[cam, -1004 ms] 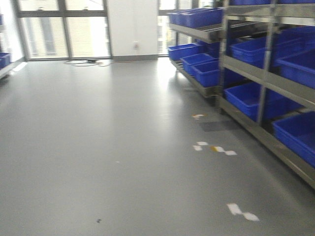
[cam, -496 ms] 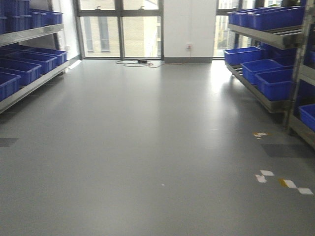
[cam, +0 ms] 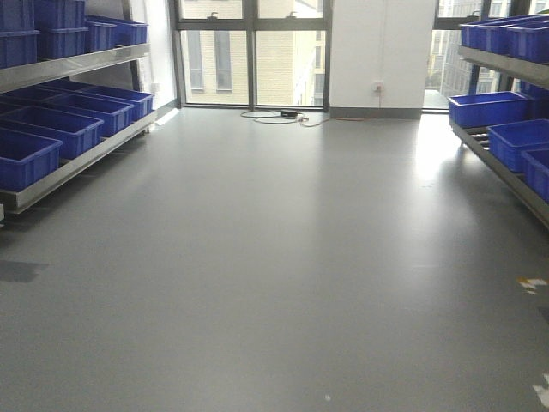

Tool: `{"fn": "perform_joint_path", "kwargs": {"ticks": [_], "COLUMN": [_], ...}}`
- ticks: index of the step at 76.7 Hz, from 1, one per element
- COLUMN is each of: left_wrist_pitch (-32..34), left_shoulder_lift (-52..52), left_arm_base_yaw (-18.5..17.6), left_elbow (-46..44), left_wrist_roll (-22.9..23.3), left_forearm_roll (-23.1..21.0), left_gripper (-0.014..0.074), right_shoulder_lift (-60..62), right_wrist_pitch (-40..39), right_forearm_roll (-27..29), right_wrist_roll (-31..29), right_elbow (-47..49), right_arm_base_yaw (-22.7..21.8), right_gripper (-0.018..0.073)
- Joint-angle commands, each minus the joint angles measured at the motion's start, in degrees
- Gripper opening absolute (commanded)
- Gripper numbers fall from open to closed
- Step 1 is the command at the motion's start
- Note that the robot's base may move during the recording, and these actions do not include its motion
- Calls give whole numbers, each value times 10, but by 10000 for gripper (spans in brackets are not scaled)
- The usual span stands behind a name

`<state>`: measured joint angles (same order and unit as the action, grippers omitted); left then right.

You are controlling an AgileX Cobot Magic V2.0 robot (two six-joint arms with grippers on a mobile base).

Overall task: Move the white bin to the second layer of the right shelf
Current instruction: 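Drive across the room and turn toward the roller shelf rack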

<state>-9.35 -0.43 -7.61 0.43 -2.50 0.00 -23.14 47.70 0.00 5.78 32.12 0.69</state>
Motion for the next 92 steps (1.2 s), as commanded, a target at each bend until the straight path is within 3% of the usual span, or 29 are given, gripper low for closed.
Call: {"fn": "perform_joint_path", "kwargs": {"ticks": [1,92], "left_wrist_pitch": [49,49], "left_shoulder_lift": [-8,-8], "left_arm_base_yaw": [-4,-4], "left_elbow": [21,21], "left_wrist_roll": [3,3], "left_forearm_roll": [0,0], "left_gripper": [85,85], "right_shoulder_lift": [-2,-2], "right_wrist_pitch": [-50,-50], "right_forearm_roll": [0,0], "right_wrist_roll": [2,2], "right_elbow": [18,18], "right_arm_base_yaw": [-2,-2], "right_gripper": [48,48]}}
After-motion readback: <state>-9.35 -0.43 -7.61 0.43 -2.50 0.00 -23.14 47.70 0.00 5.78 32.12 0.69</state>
